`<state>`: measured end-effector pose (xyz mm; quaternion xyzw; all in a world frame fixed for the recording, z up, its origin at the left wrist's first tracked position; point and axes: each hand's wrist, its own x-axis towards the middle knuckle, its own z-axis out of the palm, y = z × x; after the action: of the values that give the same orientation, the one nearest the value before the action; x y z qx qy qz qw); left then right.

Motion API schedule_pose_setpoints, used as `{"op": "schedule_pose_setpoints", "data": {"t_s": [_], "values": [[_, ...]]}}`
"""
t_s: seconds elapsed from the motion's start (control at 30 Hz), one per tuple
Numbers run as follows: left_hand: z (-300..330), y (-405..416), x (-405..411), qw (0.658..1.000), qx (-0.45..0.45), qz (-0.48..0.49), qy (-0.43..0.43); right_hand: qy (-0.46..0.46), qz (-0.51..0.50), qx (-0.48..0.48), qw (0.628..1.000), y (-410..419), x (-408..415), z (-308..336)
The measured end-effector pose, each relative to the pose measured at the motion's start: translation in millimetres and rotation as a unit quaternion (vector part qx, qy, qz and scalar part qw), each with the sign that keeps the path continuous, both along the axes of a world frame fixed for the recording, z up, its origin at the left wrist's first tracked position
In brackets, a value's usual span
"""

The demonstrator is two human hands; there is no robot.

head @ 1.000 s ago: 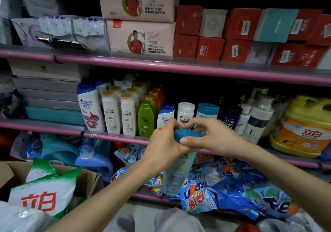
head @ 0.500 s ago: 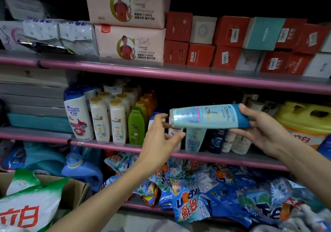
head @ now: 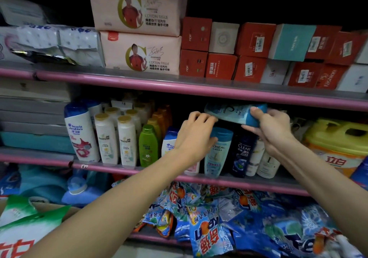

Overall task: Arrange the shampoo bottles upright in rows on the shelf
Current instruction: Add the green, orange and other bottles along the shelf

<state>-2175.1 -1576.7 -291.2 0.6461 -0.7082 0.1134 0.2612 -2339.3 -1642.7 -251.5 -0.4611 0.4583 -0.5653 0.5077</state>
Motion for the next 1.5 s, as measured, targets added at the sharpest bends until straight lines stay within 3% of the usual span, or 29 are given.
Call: {"op": "schedule_pose_setpoints", "data": {"t_s": [0.2,0.33,0.43,0.53,0.6,0.77,0.9,1.07,1.17,1.27,1.5], "values": [[1,-30,2,0.996,0.078,0.047,-0.014,0.260,-0.059,-0.058,0.962,-32,22,-2],[-2,-42,-1,0.994,0.097,0.047,-0.005,0.470,-0.062,-0.117,0.873,-45,26,-10],[0,-50,-5,0.995,0.087,0.042,-0.010,0.562,0.017,-0.174,0.808,-57,29,-12],[0,-56,-6,0.997,0.070,0.030,0.012,0.573,0.131,-0.178,0.789,-68,32,-4],[-2,-58,-5,0.997,0.065,0.026,0.033,0.602,0.193,-0.163,0.758,-75,36,1],[-9,-57,-3,0.999,0.035,0.018,0.035,0.650,0.253,-0.156,0.699,-84,47,-2],[-14,-54,-3,0.999,0.008,0.017,0.029,0.632,0.267,-0.164,0.709,-87,49,-8],[-16,-52,-3,0.999,-0.004,0.013,0.038,0.592,0.305,-0.091,0.740,-91,46,-6],[-17,-50,-4,0.999,-0.010,0.014,0.034,0.597,0.333,-0.068,0.727,-90,42,-2],[-16,-49,-4,0.999,-0.007,0.019,0.038,0.642,0.298,-0.112,0.697,-90,41,-1],[-17,-50,-6,0.999,-0.003,0.025,0.036,0.638,0.274,-0.135,0.707,-90,35,-7]]}}
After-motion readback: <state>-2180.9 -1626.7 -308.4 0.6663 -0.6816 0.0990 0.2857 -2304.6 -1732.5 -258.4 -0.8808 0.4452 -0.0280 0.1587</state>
